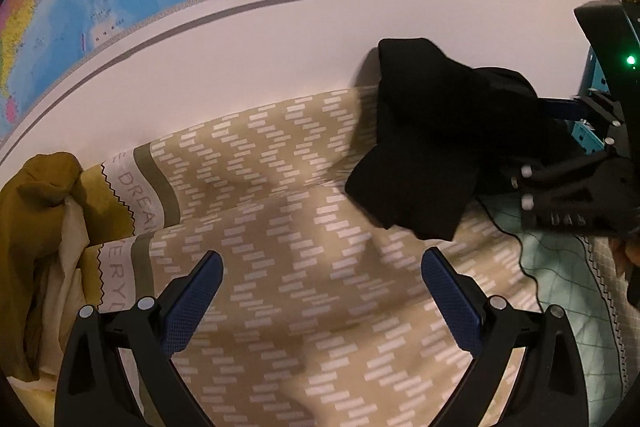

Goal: Fold large clothes
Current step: 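Grasp the black shirt with the right gripper while the left gripper grasps it too, then lift the black shirt high with both grippers and shake it out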

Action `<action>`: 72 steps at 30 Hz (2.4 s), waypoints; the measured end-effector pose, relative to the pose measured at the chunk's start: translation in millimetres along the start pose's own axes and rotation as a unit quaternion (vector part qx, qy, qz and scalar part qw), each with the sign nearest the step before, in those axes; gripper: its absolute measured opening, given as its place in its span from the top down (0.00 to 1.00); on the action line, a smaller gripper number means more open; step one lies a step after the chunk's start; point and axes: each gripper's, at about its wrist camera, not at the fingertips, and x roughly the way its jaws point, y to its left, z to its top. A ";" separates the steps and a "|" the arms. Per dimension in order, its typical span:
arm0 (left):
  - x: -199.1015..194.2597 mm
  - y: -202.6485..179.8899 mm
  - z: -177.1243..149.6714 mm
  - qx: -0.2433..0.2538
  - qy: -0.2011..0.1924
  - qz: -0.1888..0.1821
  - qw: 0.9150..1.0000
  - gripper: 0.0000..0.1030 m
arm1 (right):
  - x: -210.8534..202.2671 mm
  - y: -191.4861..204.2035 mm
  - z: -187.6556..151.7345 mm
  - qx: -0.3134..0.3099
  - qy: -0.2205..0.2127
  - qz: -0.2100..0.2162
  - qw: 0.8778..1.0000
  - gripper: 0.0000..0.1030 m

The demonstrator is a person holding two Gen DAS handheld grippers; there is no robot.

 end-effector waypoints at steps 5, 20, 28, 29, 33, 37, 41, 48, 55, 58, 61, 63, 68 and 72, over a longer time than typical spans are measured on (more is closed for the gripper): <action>7.1 8.5 0.8 -0.003 0.004 0.005 1.000 0.07 | -28.7 -20.0 6.6 0.001 -0.026 0.013 1.000 0.87; 18.6 12.9 3.1 0.011 -0.002 -0.020 1.000 0.07 | -50.2 -74.0 25.0 0.061 -0.066 0.055 0.994 0.90; 15.8 -26.4 17.4 0.080 -0.044 -0.099 0.991 0.07 | -170.4 -177.5 30.5 0.161 -0.181 -0.006 0.970 0.93; 14.3 -33.8 21.3 0.088 -0.054 -0.105 0.989 0.07 | -178.7 -187.9 26.2 0.172 -0.185 -0.007 0.968 0.93; 9.3 -64.3 33.9 0.115 -0.090 -0.169 0.975 0.07 | -202.1 -207.5 17.5 0.191 -0.200 -0.012 0.961 0.93; 11.2 -104.3 27.9 0.184 -0.116 -0.183 0.959 0.07 | -205.8 -200.8 18.0 0.193 -0.209 -0.007 0.959 0.93; 24.9 -139.1 24.3 0.248 -0.099 -0.150 0.952 0.07 | -209.1 -203.5 19.7 0.194 -0.209 -0.003 0.959 0.93; 45.4 -139.4 62.6 0.186 -0.056 -0.159 0.968 0.86 | -235.8 -210.5 19.3 0.195 -0.221 -0.017 0.956 0.93; -26.1 -92.5 130.3 0.114 -0.158 -0.150 0.969 0.91 | -309.6 -223.4 21.0 0.190 -0.275 -0.058 0.941 0.94; -77.0 -78.3 162.7 0.085 -0.214 -0.148 0.962 0.92 | -362.5 -226.4 20.3 0.185 -0.308 -0.087 0.929 0.94; -143.0 -56.0 187.0 0.049 -0.287 -0.134 0.947 0.92 | -429.0 -224.3 10.5 0.181 -0.359 -0.116 0.908 0.94; -182.3 -36.9 192.7 0.029 -0.325 -0.134 0.936 0.92 | -472.1 -219.6 2.6 0.174 -0.382 -0.129 0.899 0.94; -290.7 20.6 172.7 -0.003 -0.419 -0.100 0.902 0.91 | -535.1 -199.3 -19.0 0.159 -0.412 -0.121 0.889 0.95; -396.5 52.5 97.9 -0.009 -0.468 -0.062 0.882 0.91 | -565.8 -176.1 -42.4 0.149 -0.441 -0.072 0.882 0.95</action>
